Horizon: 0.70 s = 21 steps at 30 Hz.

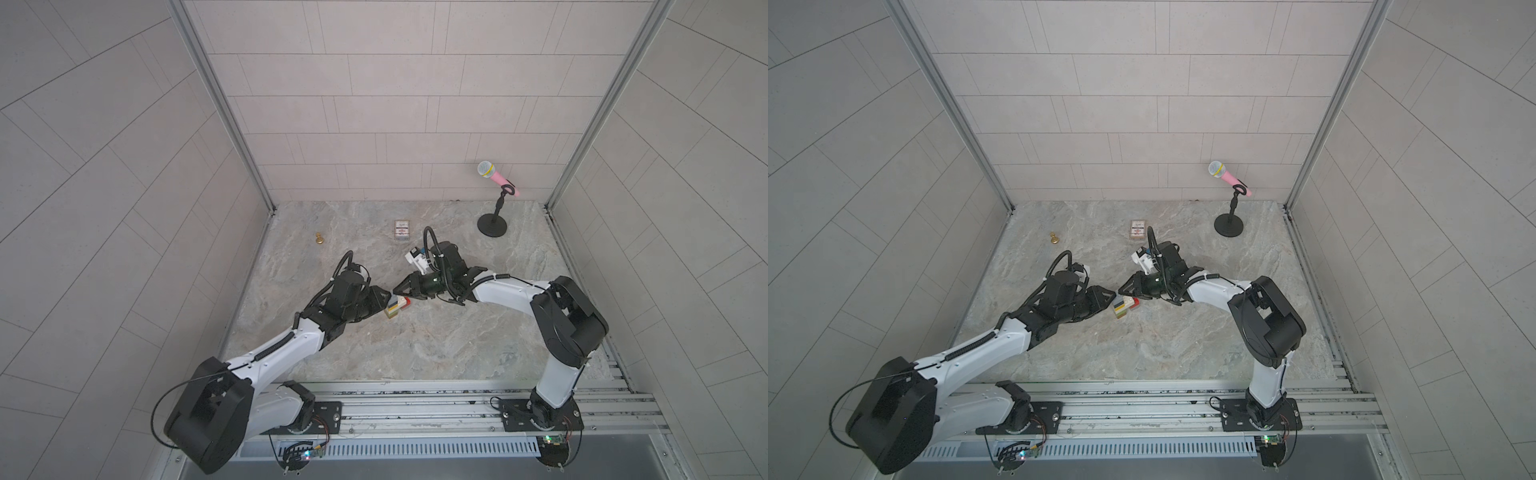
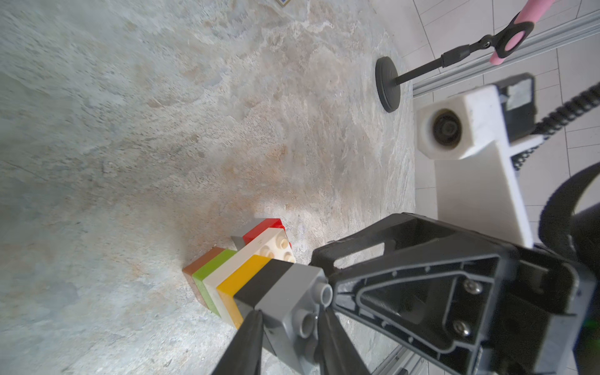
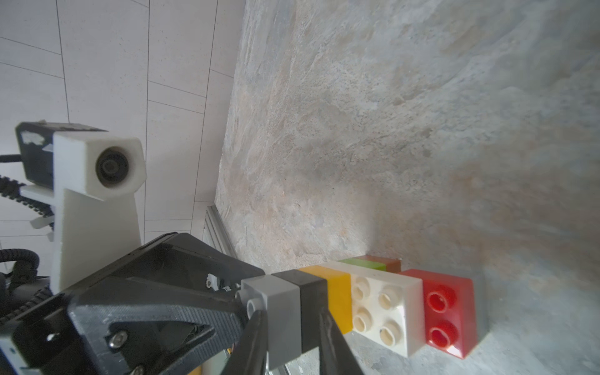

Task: Assemble the letter h with lego
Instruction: Assemble the lego brick with the lego brick.

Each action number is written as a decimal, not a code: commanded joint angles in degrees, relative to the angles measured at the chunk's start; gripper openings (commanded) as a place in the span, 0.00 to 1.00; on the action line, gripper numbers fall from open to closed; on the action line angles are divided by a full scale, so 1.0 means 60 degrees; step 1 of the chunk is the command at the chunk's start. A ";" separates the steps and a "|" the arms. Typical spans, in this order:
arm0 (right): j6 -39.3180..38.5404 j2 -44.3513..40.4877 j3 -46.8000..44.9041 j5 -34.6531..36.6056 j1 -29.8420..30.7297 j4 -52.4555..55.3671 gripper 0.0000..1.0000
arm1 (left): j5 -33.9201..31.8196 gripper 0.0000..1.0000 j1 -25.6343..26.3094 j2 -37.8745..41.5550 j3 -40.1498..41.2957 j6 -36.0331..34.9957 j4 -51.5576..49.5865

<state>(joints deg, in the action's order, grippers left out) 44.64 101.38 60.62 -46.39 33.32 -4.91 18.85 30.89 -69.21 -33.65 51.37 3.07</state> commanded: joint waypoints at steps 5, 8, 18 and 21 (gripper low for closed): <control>-0.0248 -0.0827 -0.1122 0.1958 -0.0098 0.0636 0.40 | 0.0579 0.35 0.0113 -0.0974 -0.0872 -0.1604 -0.2038; -0.0319 -0.1120 -0.1241 0.2055 -0.0104 0.0510 0.45 | 0.0458 0.35 0.0101 -0.0919 -0.0786 -0.1576 -0.1841; -0.0436 -0.2339 -0.1965 0.3068 -0.0175 -0.0092 0.74 | 0.0701 0.42 0.0105 -0.0827 -0.0967 -0.1917 -0.1666; -0.0460 -0.2883 -0.2314 0.3396 -0.0242 -0.0399 0.79 | 0.0805 0.44 0.0106 -0.0733 -0.0979 -0.1984 -0.1626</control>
<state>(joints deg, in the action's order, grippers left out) 42.41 87.44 48.03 -29.87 32.16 -5.04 23.44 31.29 -73.82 -39.29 41.76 -2.24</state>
